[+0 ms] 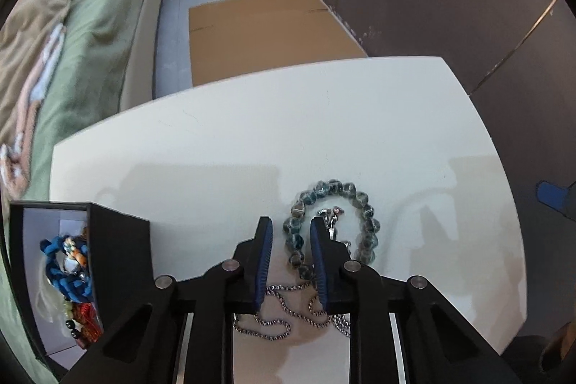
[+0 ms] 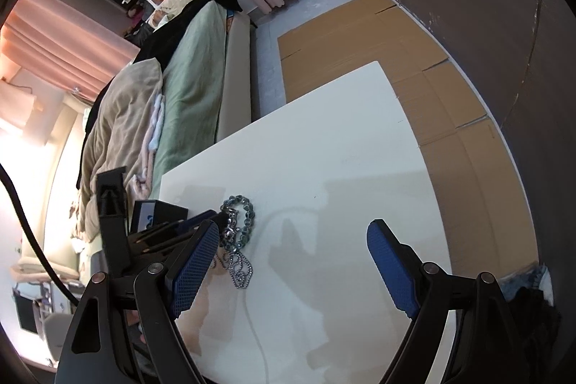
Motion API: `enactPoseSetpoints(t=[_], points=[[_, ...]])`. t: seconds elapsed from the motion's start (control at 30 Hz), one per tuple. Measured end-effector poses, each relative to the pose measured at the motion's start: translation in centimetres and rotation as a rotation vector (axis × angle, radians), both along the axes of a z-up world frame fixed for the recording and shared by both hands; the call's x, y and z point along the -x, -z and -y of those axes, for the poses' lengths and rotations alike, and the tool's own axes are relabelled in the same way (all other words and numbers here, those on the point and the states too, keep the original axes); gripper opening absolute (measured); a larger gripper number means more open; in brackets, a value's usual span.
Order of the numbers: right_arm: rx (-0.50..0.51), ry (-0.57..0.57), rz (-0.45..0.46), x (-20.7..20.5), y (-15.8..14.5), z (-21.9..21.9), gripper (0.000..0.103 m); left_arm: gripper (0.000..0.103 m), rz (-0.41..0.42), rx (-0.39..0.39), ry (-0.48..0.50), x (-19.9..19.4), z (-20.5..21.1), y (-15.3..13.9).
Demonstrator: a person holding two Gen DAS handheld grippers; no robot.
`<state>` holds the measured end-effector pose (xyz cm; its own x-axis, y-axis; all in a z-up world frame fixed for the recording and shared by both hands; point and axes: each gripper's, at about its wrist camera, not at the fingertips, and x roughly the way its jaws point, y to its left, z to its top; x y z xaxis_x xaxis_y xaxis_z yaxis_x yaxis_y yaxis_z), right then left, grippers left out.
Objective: Organize jewelry
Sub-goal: 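Move the left tool to the green bead bracelet and grasp it, then carry the green bracelet to the box with the left tool while the right tool grasps the silver chain pendant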
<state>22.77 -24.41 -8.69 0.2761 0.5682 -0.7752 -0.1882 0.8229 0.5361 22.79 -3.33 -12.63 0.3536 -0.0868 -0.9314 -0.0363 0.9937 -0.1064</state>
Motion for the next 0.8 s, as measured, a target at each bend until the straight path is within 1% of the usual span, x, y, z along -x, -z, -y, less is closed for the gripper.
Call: enactPoseSetpoints(t=[0.13,0.17,0.2,0.23,0.27,0.3,0.5,0.67,0.8], points=[[0.001,0.004,-0.004,-0.1,0.0,0.0,0.085,0.022,-0.002,-0.054,0.02,0.1,0.9,0.0],[0.003,0.003,-0.006,0.0,0.0,-0.1,0.085,0.018,-0.003,-0.06,0.023,0.2,1.0,0.0],[0.004,0.001,-0.008,0.0,0.0,-0.2,0.085,0.01,-0.006,-0.064,0.027,0.3,1.1,-0.1],[0.006,0.0,-0.009,0.0,0.0,-0.4,0.085,0.01,-0.008,-0.044,0.023,0.3,1.0,-0.1],[0.008,-0.003,-0.009,0.1,-0.1,-0.5,0.085,0.009,-0.005,-0.009,0.001,0.4,0.5,-0.2],[0.009,-0.005,-0.008,0.2,-0.3,-0.7,0.085,0.009,0.013,0.008,-0.01,0.7,0.3,-0.5],[0.005,-0.015,0.023,0.9,-1.6,-1.5,0.085,0.009,0.111,0.119,0.06,2.4,0.6,-4.5],[0.012,-0.011,0.026,1.3,-1.9,-2.2,0.085,0.009,0.164,0.16,0.084,3.9,0.4,-6.7],[0.02,-0.018,0.017,1.3,-1.6,-3.2,0.085,0.009,0.202,0.175,0.062,4.9,-0.9,-8.4]])
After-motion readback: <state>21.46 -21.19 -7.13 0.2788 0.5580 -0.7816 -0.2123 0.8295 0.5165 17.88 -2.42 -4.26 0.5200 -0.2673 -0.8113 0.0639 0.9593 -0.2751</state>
